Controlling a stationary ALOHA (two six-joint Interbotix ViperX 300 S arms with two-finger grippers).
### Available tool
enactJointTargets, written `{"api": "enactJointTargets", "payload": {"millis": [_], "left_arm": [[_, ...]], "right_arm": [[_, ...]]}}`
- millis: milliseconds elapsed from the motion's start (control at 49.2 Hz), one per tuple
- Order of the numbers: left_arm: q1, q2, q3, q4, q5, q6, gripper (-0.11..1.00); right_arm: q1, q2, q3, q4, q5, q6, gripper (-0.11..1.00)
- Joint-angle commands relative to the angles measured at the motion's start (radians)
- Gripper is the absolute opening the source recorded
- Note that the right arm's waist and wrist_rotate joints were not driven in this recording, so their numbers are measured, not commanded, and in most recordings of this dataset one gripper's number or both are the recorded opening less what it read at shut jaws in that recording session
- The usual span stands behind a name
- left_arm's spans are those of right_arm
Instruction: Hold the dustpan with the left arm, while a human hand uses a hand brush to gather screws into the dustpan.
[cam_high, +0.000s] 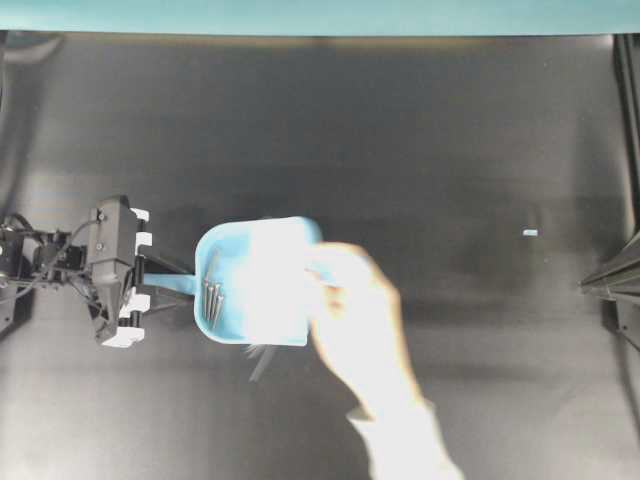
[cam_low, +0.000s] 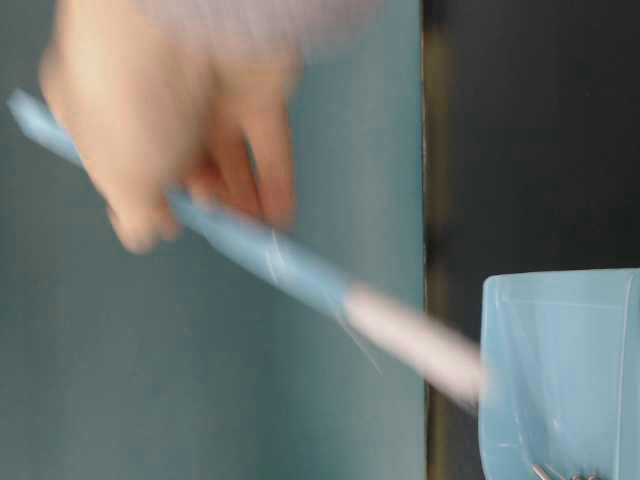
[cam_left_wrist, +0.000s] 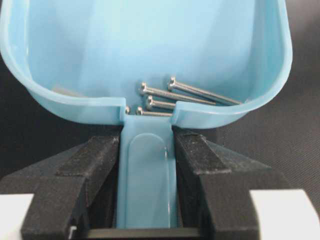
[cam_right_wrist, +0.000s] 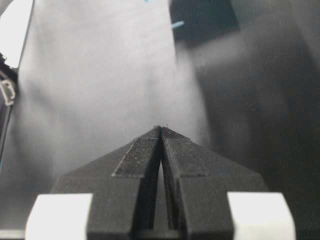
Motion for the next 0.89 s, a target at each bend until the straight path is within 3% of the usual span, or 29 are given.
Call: {"api": "enactJointTargets", "payload": {"millis": [0, 284, 874], "left_arm": [[0.003, -0.008, 0.000, 0.003, -0.017, 0.000, 0.30], [0.003, -0.031, 0.032, 0.003, -0.101, 0.000, 0.30], [0.002, -0.104, 0.049, 0.003, -0.057, 0.000, 0.30]], "right_arm": [[0.000, 0.005, -0.017, 0.000, -0.005, 0.000, 0.00], [0.000, 0.005, -0.015, 0.000, -0.005, 0.000, 0.00], [0.000, 0.005, -0.017, 0.000, -0.005, 0.000, 0.00]]}}
